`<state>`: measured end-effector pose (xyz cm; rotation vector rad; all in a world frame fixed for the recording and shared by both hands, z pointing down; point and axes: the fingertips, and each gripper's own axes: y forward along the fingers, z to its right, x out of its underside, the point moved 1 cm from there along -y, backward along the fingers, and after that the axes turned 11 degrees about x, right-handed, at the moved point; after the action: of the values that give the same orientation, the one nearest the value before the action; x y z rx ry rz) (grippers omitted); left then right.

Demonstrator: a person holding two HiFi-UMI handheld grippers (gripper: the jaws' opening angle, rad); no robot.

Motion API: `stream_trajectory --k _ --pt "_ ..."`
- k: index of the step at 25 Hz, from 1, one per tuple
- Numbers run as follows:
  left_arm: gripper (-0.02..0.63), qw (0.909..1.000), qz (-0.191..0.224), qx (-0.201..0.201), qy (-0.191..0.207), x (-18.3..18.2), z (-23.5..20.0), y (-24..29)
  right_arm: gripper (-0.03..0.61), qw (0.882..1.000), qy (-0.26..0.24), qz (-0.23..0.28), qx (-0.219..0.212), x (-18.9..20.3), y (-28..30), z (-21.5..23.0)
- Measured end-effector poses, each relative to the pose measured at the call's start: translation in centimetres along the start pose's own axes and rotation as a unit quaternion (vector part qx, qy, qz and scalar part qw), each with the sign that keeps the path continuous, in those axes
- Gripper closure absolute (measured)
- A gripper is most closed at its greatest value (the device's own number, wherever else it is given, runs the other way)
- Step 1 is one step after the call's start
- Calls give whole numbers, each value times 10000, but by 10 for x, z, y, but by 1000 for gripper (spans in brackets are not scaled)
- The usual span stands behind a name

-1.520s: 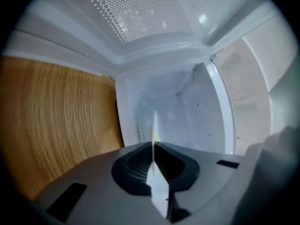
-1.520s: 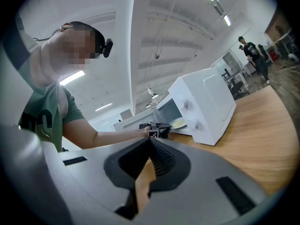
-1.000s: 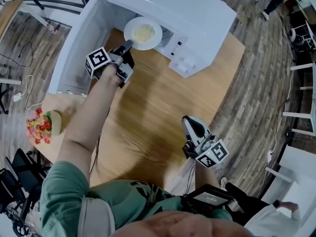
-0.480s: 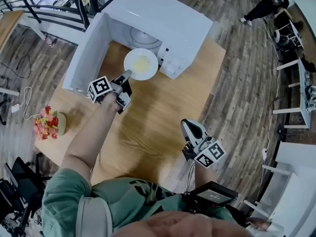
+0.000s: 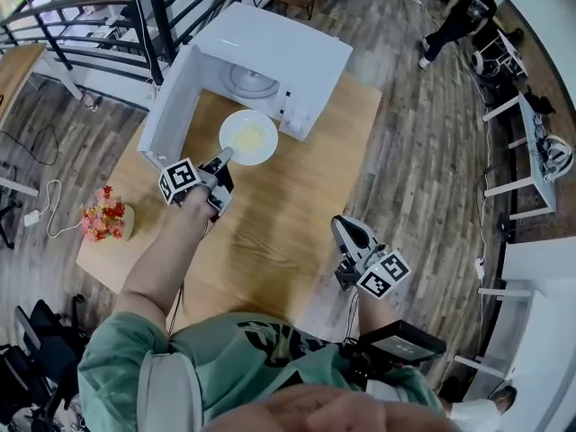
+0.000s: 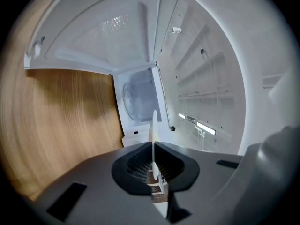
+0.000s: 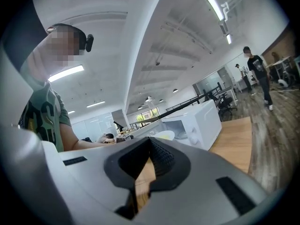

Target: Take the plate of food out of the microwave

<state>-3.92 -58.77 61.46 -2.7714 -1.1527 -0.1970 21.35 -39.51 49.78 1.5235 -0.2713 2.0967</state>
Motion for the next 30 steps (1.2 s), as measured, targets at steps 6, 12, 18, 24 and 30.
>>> stream_trajectory --k 6,12,18,24,30 --pt "595 10000 -45 -17 49 22 26 -53 572 9999 67 129 54 -5 -32 -29" --pt "595 9999 62 -133 10 34 31 -117 572 9998 -60 176 24 -2 -48 -59" --pt "595 9997 7 -256 -64 54 33 -160 572 9998 -137 166 1 -4 -59 -78" --pt "595 9988 -230 -434 -65 82 26 -193 572 9998 -160 124 -55 -4 -64 -95" --pt "595 9962 -684 -529 -133 125 9 -208 572 9996 -265 59 -111 -3 -62 -105"
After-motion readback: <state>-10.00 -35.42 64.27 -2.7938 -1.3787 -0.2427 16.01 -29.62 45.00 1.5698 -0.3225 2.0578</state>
